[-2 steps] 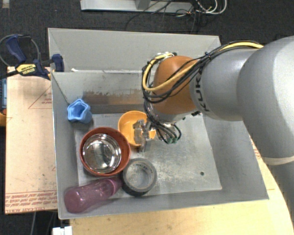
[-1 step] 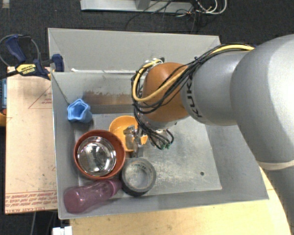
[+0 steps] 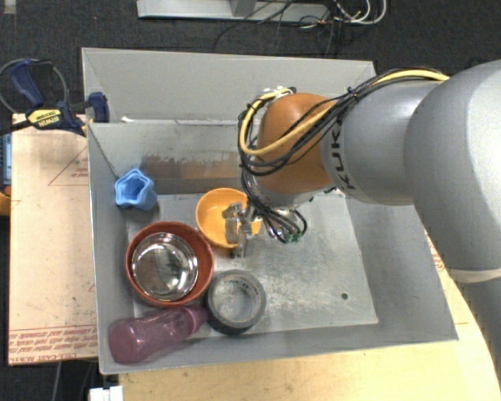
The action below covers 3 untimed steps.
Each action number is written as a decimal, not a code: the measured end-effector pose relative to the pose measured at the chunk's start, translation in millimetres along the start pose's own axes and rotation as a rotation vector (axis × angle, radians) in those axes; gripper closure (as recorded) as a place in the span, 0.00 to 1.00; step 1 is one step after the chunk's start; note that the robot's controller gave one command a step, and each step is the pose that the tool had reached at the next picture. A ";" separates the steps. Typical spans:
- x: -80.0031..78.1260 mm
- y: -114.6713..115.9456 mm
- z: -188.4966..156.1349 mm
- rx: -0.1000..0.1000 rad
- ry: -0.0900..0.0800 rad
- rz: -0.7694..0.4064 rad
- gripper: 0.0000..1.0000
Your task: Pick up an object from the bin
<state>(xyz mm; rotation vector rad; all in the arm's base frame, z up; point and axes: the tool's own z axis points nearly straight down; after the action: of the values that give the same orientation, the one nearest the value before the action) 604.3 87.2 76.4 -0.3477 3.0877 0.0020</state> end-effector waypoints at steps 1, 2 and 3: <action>-5.4 10.5 5.3 -0.003 -0.004 -0.020 1.00; 1.2 4.2 -9.5 -0.002 -0.004 0.000 1.00; -6.4 3.6 -17.6 -0.004 -0.007 -0.012 1.00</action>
Offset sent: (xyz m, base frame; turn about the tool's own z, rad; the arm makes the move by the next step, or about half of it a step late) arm -0.0032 0.0031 0.0092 0.0000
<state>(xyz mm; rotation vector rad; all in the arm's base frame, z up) 609.2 92.1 94.1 -0.3662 3.0791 0.0093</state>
